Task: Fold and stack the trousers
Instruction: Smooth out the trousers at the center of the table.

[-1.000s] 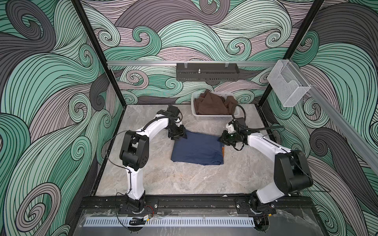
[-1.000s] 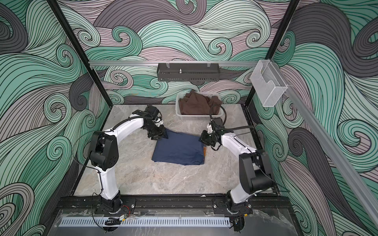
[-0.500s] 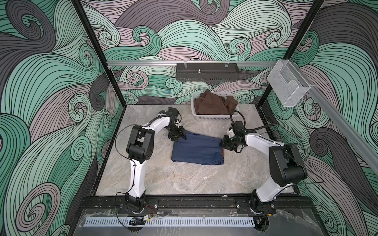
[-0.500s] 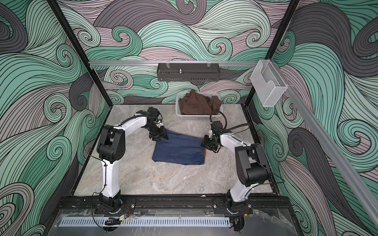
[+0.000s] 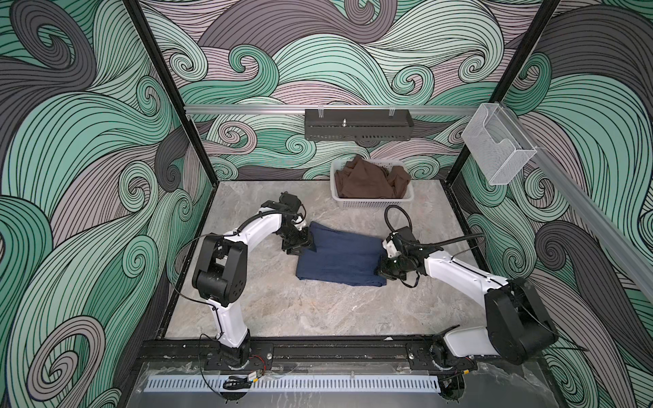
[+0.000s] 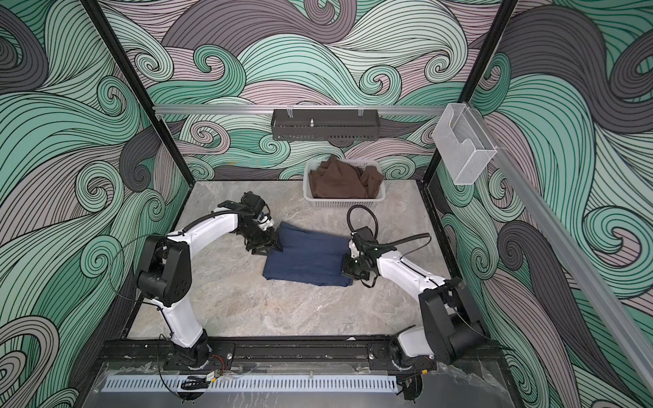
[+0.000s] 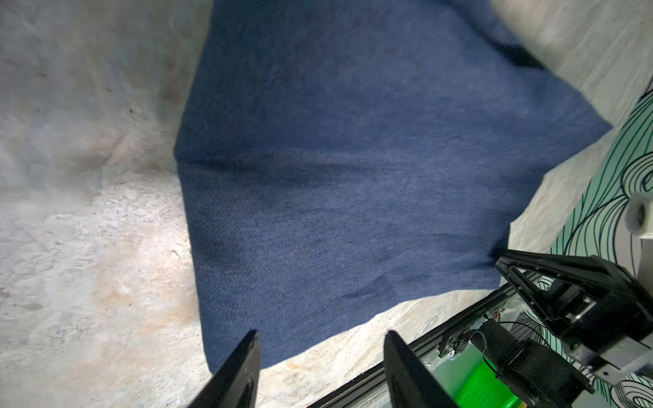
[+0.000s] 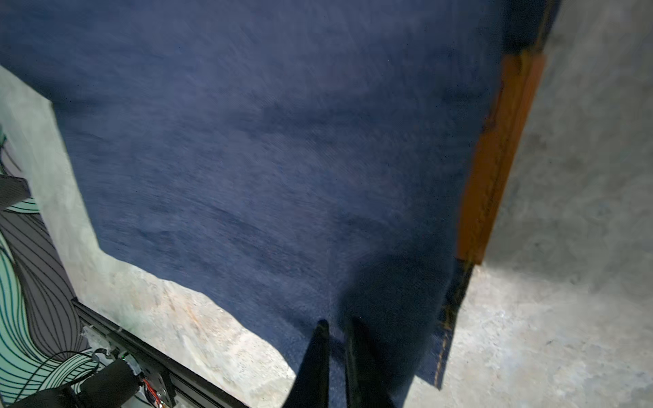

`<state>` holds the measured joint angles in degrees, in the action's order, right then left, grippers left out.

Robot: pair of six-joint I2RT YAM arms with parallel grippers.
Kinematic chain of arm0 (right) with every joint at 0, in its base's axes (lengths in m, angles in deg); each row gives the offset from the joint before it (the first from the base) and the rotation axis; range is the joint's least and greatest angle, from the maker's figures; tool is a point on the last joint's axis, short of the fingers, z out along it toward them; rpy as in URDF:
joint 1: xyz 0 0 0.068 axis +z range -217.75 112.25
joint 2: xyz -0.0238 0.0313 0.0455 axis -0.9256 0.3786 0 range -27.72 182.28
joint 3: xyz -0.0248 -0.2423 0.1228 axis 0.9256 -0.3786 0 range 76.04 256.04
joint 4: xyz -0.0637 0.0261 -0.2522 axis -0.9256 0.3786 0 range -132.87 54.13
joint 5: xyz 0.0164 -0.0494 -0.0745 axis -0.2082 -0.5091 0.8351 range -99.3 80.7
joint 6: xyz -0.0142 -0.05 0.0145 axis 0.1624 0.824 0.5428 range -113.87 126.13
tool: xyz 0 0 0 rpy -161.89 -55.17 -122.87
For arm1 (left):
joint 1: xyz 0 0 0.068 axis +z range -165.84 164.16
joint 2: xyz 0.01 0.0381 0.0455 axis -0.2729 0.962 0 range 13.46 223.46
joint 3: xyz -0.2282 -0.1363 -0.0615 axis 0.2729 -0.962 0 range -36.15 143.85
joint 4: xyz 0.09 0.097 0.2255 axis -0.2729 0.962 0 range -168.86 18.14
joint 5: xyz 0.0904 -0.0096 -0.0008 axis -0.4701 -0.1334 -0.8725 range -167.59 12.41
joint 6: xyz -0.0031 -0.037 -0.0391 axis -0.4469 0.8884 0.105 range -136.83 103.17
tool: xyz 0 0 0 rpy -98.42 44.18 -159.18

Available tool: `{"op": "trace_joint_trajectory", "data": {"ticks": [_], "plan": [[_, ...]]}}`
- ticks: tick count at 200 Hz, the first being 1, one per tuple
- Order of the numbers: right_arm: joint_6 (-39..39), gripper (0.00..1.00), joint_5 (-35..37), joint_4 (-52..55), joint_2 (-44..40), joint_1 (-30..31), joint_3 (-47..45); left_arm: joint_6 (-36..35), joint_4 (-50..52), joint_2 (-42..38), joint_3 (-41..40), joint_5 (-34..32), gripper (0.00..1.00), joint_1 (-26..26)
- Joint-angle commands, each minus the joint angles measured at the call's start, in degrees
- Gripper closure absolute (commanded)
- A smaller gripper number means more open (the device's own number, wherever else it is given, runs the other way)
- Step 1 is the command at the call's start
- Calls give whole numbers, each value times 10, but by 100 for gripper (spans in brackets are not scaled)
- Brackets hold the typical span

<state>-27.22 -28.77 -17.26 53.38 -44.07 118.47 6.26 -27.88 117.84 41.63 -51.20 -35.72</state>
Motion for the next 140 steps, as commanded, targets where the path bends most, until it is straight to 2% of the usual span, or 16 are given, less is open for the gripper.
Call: {"op": "trace_joint_trajectory", "data": {"ticks": [1,24,37,72,89,140], "plan": [[-8,87,22,-9,10,2,-19,-7,-5,-10,-11,3,41,5],[-1,84,45,7,18,2,-23,-12,-4,-8,-16,4,41,5],[1,79,51,16,11,1,-18,-13,-4,-8,-19,-2,41,5],[22,54,99,71,-31,1,32,-13,-3,-4,-20,-15,40,4],[37,45,134,90,-31,0,54,-12,-2,3,-17,-31,39,4],[56,39,168,94,54,-13,86,-17,10,40,-3,-63,38,4]]}}
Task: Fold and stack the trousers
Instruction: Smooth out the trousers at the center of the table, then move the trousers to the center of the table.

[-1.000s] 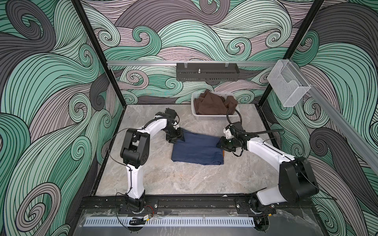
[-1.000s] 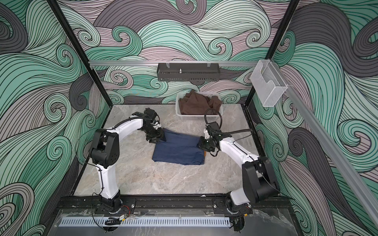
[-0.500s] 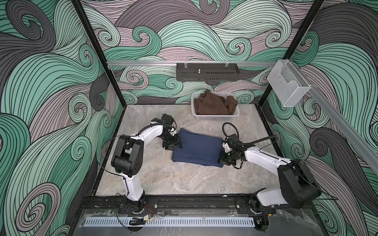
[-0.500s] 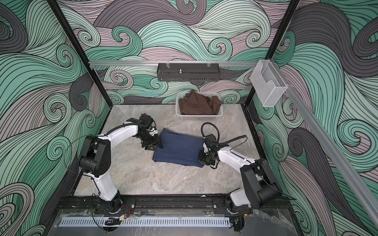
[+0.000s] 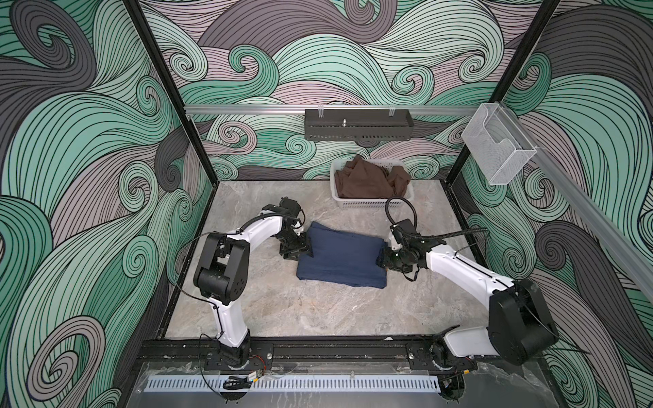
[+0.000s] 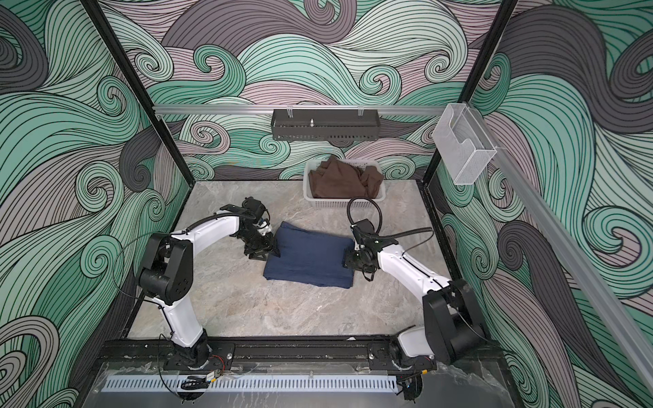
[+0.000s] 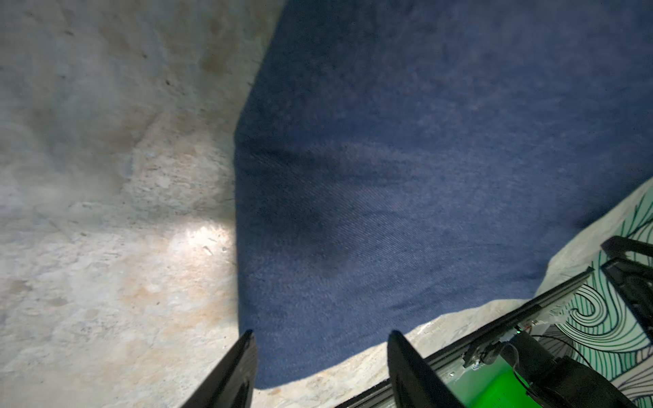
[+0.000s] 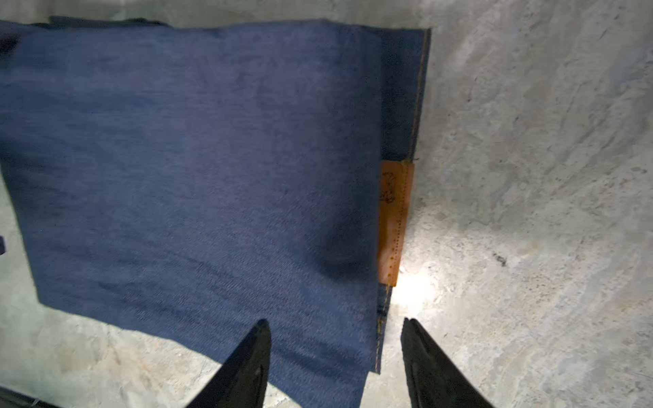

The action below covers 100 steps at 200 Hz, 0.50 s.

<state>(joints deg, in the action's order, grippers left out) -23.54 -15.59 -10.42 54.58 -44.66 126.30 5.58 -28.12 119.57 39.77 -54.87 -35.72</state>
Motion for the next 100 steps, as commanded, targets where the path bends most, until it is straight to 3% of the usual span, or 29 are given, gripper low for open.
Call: {"op": "trace_joint_trajectory", "data": {"ticks": [1,55,100], "plan": [[19,39,37,25,44,-7,8,-10,12,23,16,-27,37,4],[21,51,-32,-21,123,-4,21,-14,40,54,38,-50,37,4],[8,61,-70,-46,168,48,58,-19,83,50,66,-111,36,7]]}}
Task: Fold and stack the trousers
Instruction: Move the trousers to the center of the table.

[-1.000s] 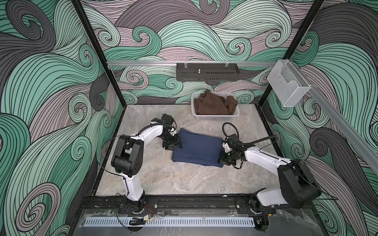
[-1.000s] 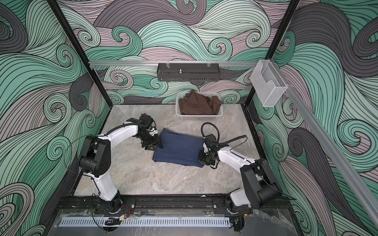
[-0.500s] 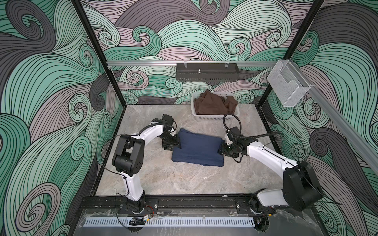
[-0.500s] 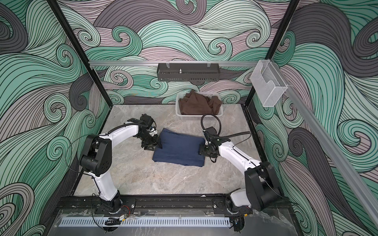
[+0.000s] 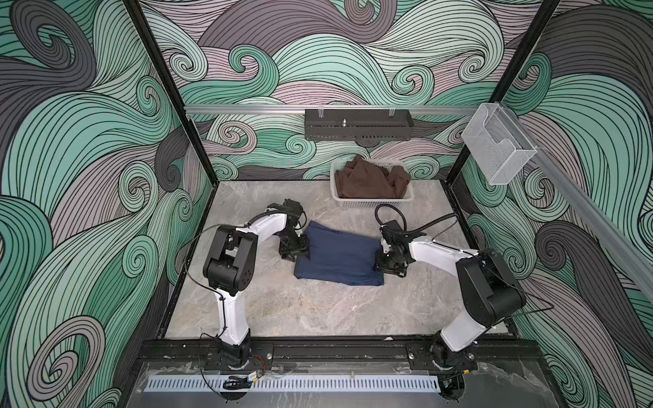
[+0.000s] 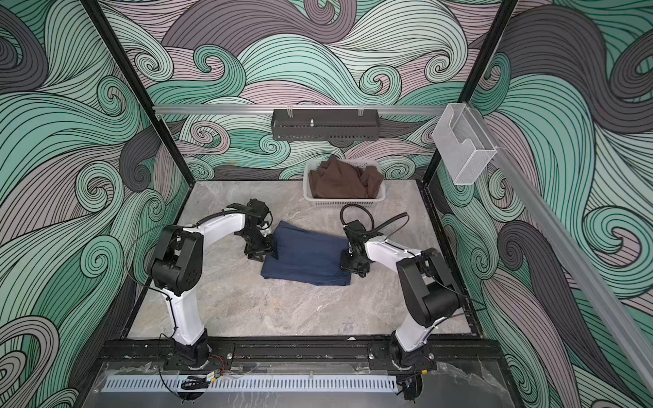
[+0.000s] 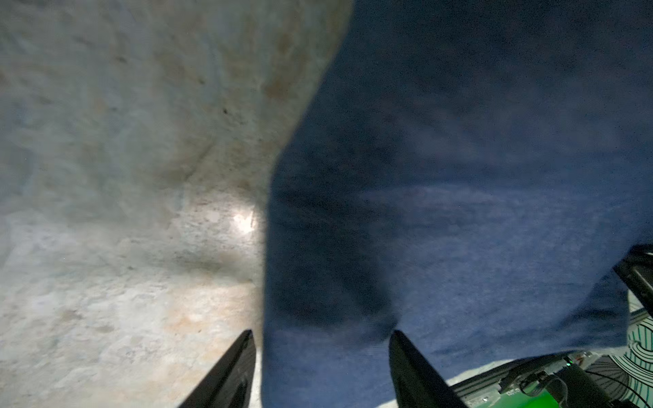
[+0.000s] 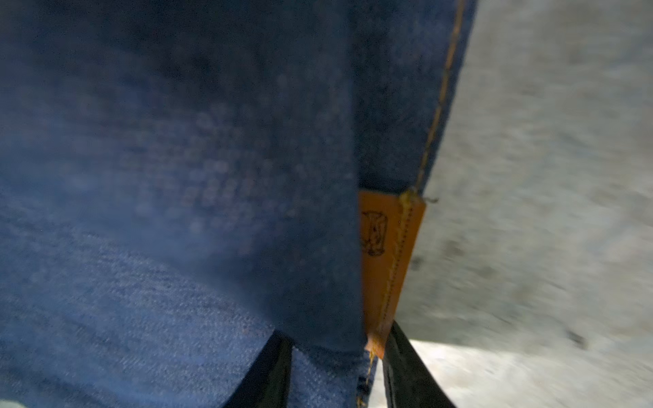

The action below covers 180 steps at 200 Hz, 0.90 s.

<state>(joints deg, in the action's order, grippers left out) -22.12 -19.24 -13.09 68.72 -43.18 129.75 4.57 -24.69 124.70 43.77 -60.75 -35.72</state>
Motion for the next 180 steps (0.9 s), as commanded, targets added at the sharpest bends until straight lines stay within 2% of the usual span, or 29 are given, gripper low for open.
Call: {"op": "trace_joint_trajectory", "data": {"ticks": [1,25,57,103,123,132,134,155,180], "plan": [[-7,61,-33,-19,28,35,25,-9,50,-2,26,-54,36,7],[-21,63,-41,-26,49,70,54,-6,73,-30,34,-97,36,18],[-36,60,-39,-35,48,102,79,-10,97,-82,48,-127,35,32],[-3,39,52,4,-62,109,84,-15,132,-152,62,-153,35,32],[27,21,96,13,-123,109,65,-17,127,-182,52,-139,34,31],[40,3,113,11,-153,109,50,-15,116,-195,42,-128,34,28],[44,1,113,8,-159,109,45,-14,113,-198,40,-126,34,27],[83,0,123,-31,-228,110,-12,7,81,-219,9,-113,32,7],[130,0,123,-140,-322,112,-116,37,44,-211,-28,-114,27,-34]]}}
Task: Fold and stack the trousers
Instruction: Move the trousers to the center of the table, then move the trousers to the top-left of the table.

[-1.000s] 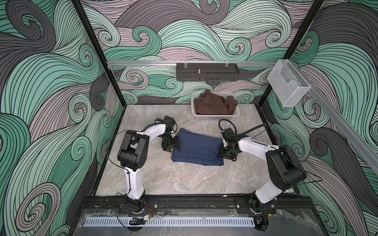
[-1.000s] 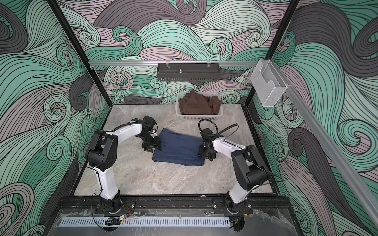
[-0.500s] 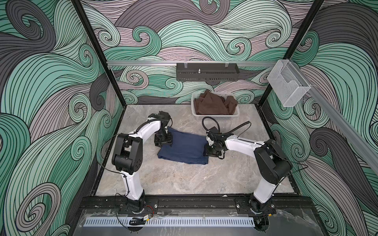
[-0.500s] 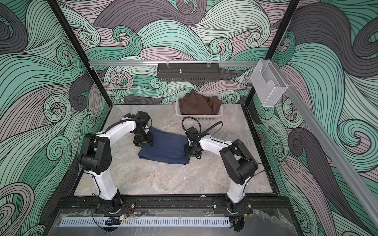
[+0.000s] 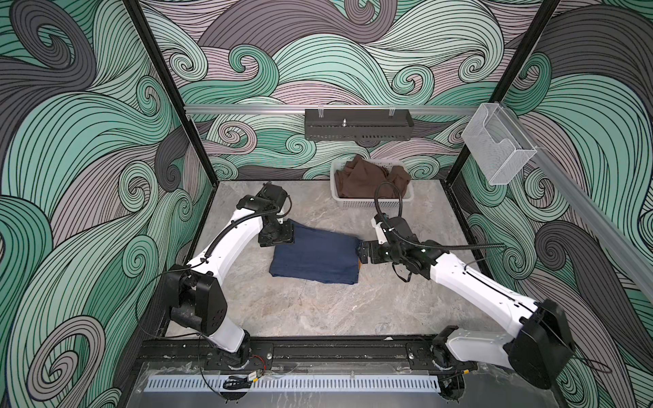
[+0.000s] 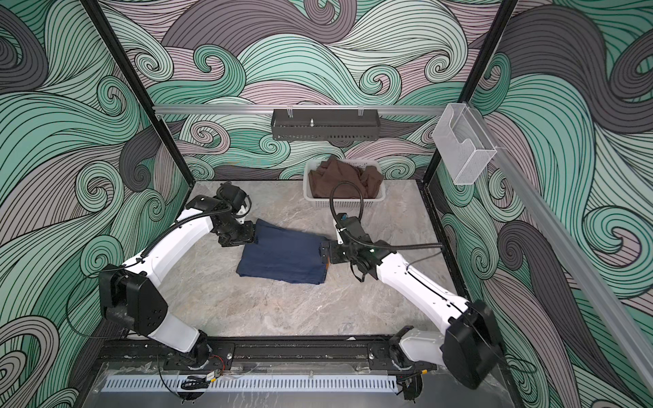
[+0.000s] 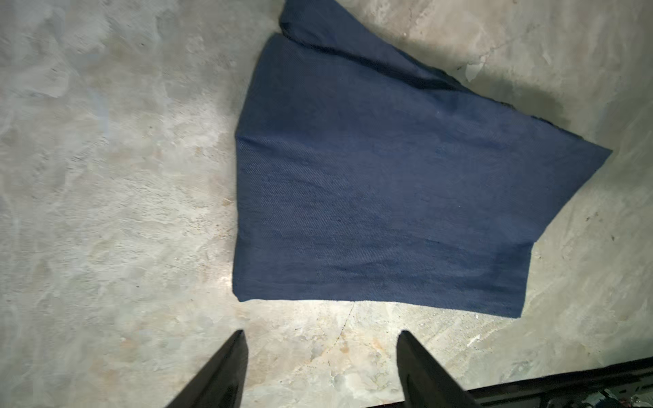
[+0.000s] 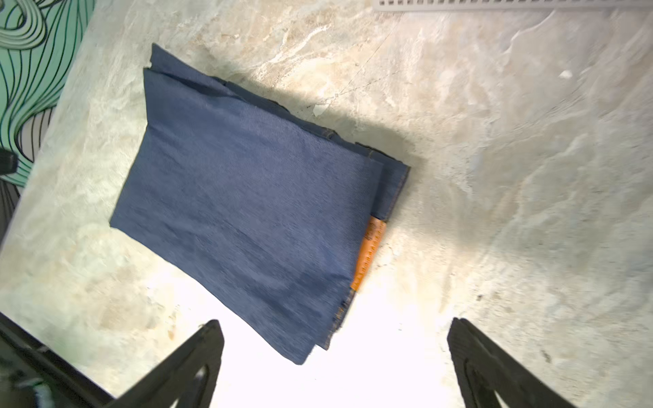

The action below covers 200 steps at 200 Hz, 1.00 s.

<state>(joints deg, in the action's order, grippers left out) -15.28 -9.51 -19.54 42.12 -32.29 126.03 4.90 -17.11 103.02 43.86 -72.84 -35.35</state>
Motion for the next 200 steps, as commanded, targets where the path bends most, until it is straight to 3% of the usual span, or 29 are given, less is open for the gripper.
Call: {"op": "trace_joint_trajectory", "data": {"ticks": [1,38,76,151,200], "plan": [[63,1,26,-79,-59,4,-84,35,-33,7,-30,6,26,-39],[114,0,31,-163,-182,20,-197,90,-90,58,-62,-4,19,-94],[114,1,29,-148,-253,24,-243,132,-122,126,-54,-35,11,-154],[120,1,19,-146,-256,35,-252,157,-112,237,-20,-77,7,-170],[115,1,16,-174,-236,37,-253,155,-107,293,-15,-87,7,-153]]}}
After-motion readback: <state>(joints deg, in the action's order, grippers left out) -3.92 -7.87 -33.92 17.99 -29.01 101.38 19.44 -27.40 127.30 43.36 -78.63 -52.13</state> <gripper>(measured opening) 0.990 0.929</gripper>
